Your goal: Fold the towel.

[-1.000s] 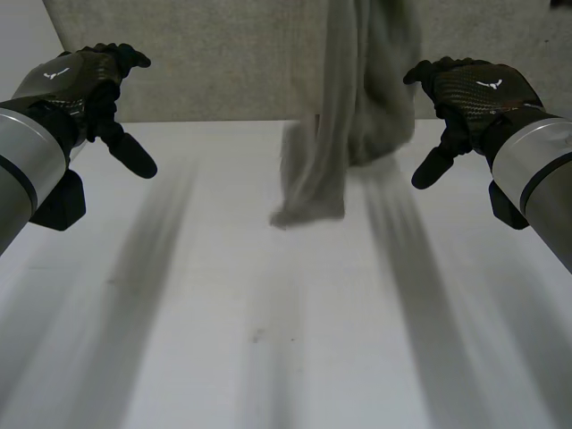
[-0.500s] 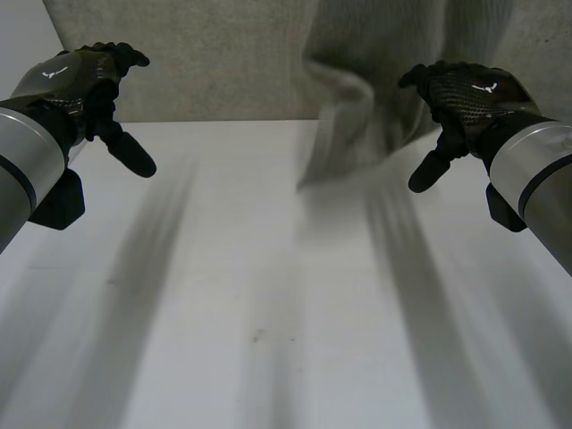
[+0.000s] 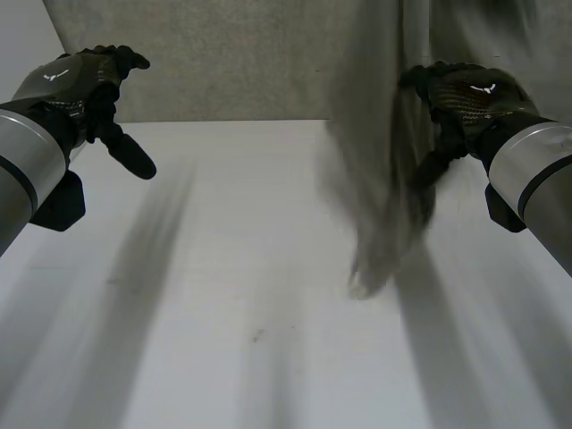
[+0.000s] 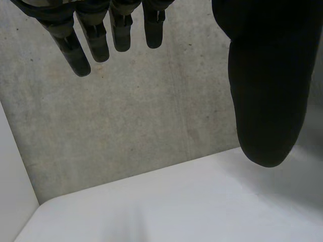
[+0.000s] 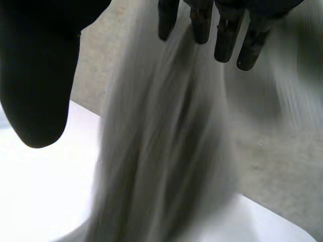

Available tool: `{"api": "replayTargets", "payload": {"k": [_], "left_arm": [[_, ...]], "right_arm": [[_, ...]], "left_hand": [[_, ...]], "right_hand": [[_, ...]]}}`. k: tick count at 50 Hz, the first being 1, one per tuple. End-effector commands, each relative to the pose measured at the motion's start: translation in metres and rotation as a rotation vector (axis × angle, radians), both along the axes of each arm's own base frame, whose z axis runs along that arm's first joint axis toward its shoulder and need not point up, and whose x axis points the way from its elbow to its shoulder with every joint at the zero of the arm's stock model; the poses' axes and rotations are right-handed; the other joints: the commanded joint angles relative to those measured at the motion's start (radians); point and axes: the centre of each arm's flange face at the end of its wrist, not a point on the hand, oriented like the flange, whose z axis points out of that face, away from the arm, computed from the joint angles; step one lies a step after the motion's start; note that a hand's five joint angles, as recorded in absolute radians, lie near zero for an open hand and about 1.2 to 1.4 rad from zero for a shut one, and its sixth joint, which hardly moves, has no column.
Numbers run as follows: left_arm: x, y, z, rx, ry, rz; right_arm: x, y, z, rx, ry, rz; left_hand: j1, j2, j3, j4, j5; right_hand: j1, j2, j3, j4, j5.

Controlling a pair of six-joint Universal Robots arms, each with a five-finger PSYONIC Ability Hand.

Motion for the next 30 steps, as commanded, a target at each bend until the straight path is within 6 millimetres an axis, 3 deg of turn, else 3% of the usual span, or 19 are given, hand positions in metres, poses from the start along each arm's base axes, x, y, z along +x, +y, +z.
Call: {"api": "replayTargets", "payload": {"k": [1,30], "left_arm": [[-0.0001,-0.0013,-0.0031,0.009,-0.005,0.001],[-0.0007,-0.0014,-0.0045,0.013,-0.007,0.0]], "right_arm": [[-0.0024,-0.0028,0.0006,-0.003,-0.001,-0.01],[-0.0006,-0.0023,-0.002,-0.002,-0.003,0.01]], "left_hand": [[0.004,0.01,0.008,0.008,-0.016],[0.004,0.01,0.008,0.008,-0.016]], "right_hand": [[-0.002,0.008,0.007,-0.001,-0.015],[-0.002,0.008,0.007,-0.001,-0.015]]}}
